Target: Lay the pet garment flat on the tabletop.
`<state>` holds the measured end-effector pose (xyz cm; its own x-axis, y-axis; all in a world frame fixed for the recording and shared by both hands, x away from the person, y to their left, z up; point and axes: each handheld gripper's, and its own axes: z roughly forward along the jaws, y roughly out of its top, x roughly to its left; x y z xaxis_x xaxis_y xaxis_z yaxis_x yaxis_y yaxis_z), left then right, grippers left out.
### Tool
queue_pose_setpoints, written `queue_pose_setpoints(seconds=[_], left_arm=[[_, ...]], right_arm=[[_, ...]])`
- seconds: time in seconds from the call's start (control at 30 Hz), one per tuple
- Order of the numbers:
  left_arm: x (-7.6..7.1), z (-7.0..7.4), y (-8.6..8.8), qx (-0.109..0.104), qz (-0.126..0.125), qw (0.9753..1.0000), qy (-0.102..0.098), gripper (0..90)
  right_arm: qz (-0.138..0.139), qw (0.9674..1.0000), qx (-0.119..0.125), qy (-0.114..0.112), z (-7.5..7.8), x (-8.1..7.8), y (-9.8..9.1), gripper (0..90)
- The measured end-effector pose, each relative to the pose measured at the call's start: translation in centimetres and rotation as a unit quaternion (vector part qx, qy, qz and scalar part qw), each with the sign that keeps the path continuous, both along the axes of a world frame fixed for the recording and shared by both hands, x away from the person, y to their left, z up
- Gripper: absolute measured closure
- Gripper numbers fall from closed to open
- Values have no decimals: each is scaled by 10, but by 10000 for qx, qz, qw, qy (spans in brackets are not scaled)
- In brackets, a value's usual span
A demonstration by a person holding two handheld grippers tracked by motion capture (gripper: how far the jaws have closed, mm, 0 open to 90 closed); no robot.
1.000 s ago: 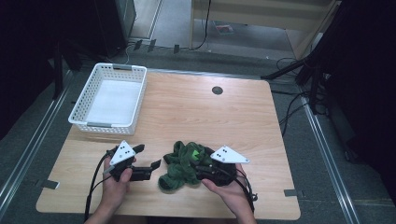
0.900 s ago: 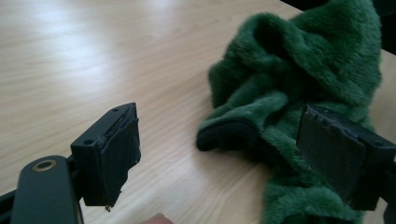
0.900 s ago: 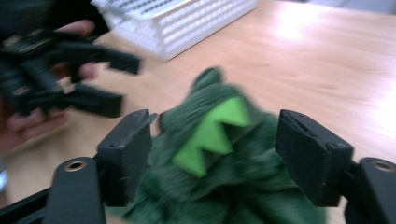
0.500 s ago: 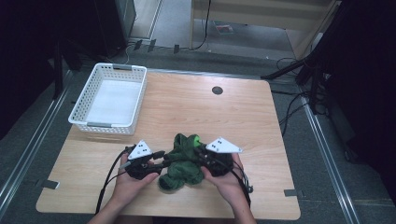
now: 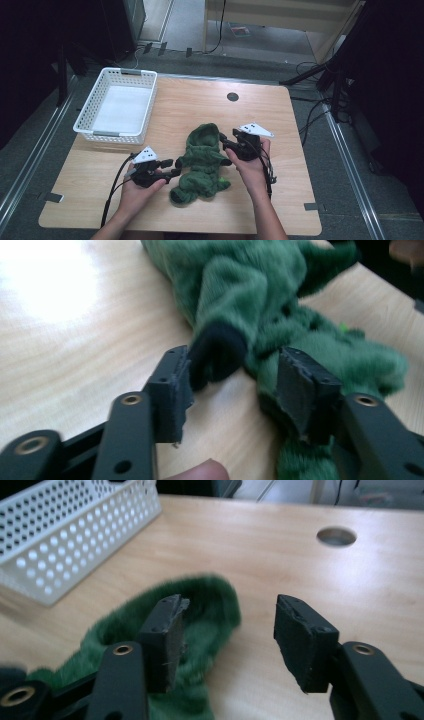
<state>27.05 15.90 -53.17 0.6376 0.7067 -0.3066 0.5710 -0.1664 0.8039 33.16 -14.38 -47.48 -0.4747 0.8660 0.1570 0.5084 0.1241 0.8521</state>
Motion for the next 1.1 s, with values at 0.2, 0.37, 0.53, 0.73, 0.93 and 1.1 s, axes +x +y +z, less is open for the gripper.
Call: queue_pose_setpoints(seconds=[0.2,0.37,0.53,0.73,0.93,1.1], left_arm=[[40,27,-19,83,407,9989,-235,376],[90,11,-42,500,695,9958,325,335],[108,-1,-58,968,692,9920,419,521],[105,7,-62,967,571,9933,261,900],[113,8,-40,909,903,9911,371,900],[112,3,-33,568,744,9945,473,712]], right_arm=[[147,9968,-183,763,-10,29,10,337],[546,9888,-259,1365,-26,58,19,352],[517,9838,-555,1622,-40,65,19,583],[371,9918,-551,1087,-45,54,6,900],[283,9945,-601,805,-45,53,-8,900],[194,9959,497,726,-36,48,-26,636]])
